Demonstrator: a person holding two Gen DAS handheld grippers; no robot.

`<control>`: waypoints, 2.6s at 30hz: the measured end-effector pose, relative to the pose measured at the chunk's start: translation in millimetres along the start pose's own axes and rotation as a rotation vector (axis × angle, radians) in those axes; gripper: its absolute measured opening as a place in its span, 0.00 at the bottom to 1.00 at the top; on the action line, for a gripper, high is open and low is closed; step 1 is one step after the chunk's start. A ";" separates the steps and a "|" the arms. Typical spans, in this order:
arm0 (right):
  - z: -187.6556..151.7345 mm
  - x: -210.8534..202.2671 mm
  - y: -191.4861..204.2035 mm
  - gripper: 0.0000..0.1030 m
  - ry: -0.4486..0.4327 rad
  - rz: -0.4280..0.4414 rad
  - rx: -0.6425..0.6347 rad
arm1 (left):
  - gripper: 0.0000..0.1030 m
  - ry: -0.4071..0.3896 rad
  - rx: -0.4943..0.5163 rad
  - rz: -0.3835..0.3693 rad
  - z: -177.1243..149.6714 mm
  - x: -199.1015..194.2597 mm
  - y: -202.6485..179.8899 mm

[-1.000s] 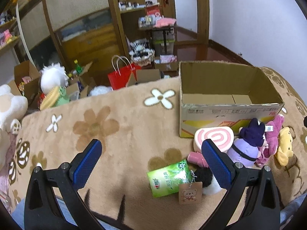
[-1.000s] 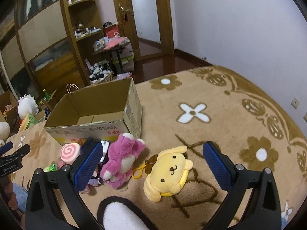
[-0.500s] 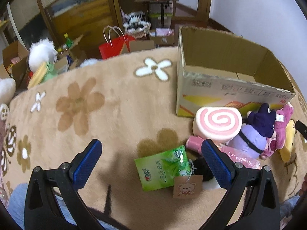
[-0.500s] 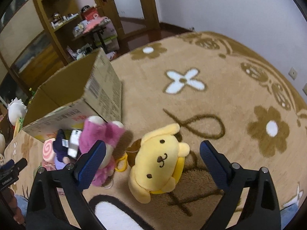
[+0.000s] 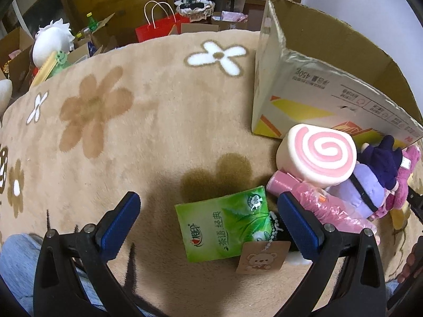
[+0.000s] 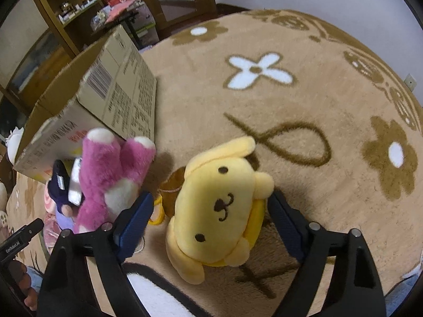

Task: Organize soft objects
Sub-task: 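Lower the right tool onto the yellow dog plush while the left tool lowers onto the green tissue pack, then lift the yellow dog plush with the right tool while the left tool lifts the tissue pack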

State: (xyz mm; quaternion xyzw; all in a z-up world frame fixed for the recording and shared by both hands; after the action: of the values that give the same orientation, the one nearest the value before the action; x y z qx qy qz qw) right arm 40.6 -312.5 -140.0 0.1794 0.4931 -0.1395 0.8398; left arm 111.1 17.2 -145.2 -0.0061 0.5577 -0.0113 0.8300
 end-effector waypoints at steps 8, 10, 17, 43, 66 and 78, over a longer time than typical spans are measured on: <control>0.1 7.8 -1.6 0.82 0.022 0.000 0.005 | 0.98 0.050 -0.045 -0.027 0.8 9.8 6.5; 1.1 8.2 -2.5 0.81 0.019 0.002 0.007 | 0.96 0.053 -0.048 -0.027 0.4 10.7 6.8; -0.5 7.8 -2.8 0.81 0.021 -0.004 -0.001 | 0.80 0.091 -0.053 -0.064 -0.1 19.2 3.1; 12.2 -62.8 19.4 0.60 -0.302 0.094 -0.055 | 0.73 -0.277 0.053 0.053 7.3 -49.6 -12.3; 31.5 -123.3 94.0 0.60 -0.555 0.240 -0.234 | 0.73 -0.621 0.190 0.038 51.4 -129.9 -67.6; 47.9 -104.7 134.8 0.60 -0.562 0.285 -0.306 | 0.73 -0.649 0.205 -0.020 93.2 -126.6 -83.6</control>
State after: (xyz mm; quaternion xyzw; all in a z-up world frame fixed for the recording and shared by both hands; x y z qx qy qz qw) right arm 83.6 -206.6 -4.4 0.0731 0.2279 0.0108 0.9709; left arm 148.6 -63.4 9.1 0.0686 0.2603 -0.0726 0.9603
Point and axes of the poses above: each gripper's, at about its wrist camera, not at the fingertips, and x roughly the way its jaws point, y to its left, z to its top, the point moved 2 cm from there along x, roughly the way its jaws point, and after that the axes turned 2 degrees about -y, right-handed, at the moved point
